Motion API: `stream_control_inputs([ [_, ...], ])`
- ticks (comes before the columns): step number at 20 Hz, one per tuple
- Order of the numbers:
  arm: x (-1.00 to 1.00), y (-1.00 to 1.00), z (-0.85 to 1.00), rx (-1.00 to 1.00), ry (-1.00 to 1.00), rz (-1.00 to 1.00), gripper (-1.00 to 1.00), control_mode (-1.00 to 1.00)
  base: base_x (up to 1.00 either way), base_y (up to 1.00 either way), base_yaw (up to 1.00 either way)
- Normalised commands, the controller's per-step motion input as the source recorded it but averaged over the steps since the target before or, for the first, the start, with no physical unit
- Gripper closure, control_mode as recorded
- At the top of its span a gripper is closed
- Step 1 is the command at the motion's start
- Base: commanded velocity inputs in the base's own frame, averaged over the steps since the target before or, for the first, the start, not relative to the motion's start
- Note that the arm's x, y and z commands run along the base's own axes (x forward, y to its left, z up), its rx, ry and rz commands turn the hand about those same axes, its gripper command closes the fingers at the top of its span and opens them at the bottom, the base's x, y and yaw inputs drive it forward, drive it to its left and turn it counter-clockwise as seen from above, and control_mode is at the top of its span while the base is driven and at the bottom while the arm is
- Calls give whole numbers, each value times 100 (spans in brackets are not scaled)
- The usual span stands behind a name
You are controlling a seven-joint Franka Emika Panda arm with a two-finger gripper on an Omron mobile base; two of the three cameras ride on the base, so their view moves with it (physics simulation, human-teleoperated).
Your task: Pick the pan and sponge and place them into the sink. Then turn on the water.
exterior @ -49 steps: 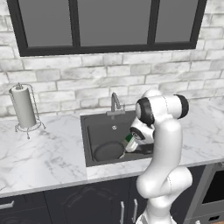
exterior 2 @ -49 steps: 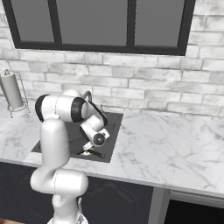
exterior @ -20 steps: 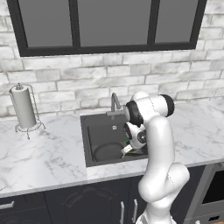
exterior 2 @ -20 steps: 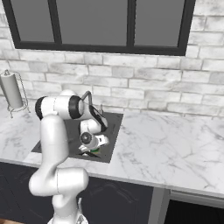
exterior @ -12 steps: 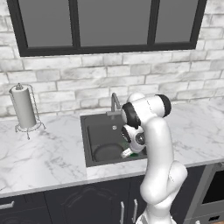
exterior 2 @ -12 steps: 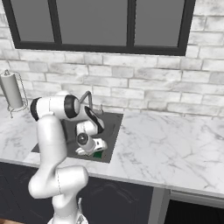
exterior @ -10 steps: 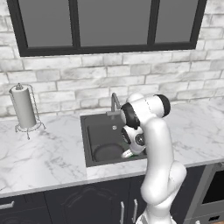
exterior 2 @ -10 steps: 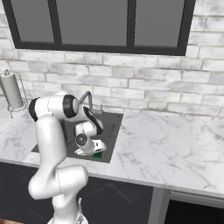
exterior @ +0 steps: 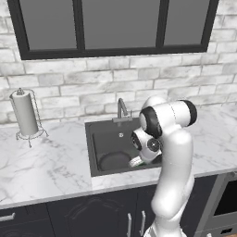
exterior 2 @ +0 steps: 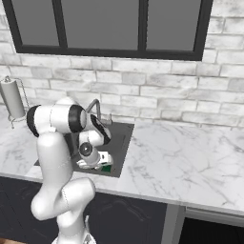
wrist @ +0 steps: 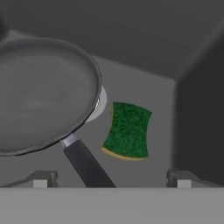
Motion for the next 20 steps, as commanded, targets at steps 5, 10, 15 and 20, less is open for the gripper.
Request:
stream_control_inputs([
  [5,-1,0,60,3,-3,-3,-100,-100,0,0,0],
  [10,0,0,62,2,-3,-3,-100,-100,0,0,0],
  [15,0,0,62,2,-3,-3,-100,-100,0,0,0],
  [20,0,0,62,2,-2,-3,-100,-100,0,0,0],
])
